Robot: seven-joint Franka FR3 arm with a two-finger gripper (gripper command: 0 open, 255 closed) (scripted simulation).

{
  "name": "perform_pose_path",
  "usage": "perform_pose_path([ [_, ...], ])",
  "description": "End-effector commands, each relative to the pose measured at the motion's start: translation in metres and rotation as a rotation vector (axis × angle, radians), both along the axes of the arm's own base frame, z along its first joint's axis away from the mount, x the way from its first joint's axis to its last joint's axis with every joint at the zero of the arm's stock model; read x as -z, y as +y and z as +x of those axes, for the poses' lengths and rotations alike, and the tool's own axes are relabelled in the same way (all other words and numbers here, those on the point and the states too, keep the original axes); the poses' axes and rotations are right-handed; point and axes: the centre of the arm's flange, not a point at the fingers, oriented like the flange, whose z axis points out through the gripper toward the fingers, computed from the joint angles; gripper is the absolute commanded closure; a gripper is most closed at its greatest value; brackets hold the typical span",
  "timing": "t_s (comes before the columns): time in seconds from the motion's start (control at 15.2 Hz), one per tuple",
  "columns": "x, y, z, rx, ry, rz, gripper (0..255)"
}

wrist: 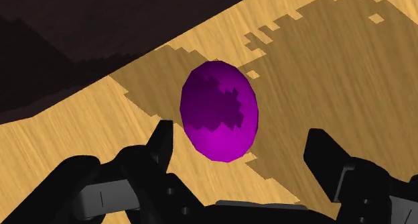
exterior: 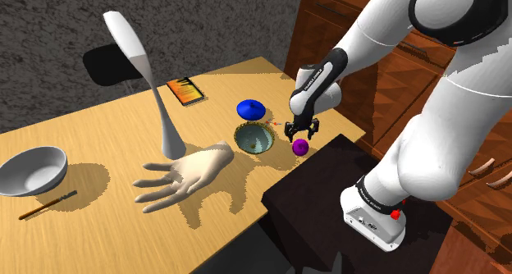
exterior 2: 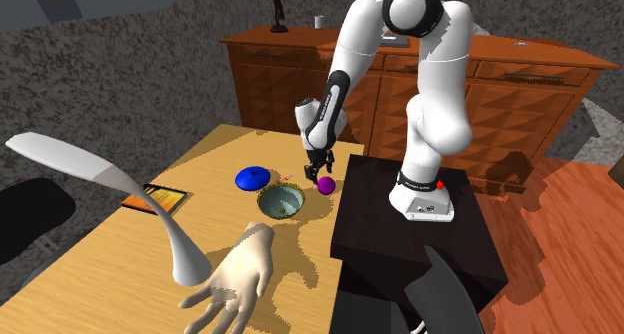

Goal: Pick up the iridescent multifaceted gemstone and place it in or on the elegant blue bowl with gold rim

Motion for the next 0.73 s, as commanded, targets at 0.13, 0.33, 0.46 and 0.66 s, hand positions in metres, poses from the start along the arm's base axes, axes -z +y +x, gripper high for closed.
perform_pose_path([
  [0.13, 0.019, 0.005, -0.001, 0.045, -0.005, -0.067, 0],
  [0.33, 0.035, 0.004, -0.004, 0.045, -0.005, -0.067, 0],
  [0.46, 0.043, 0.004, -0.006, 0.045, -0.005, -0.067, 0],
  [0.66, 0.043, 0.004, -0.006, 0.045, -0.005, -0.067, 0],
])
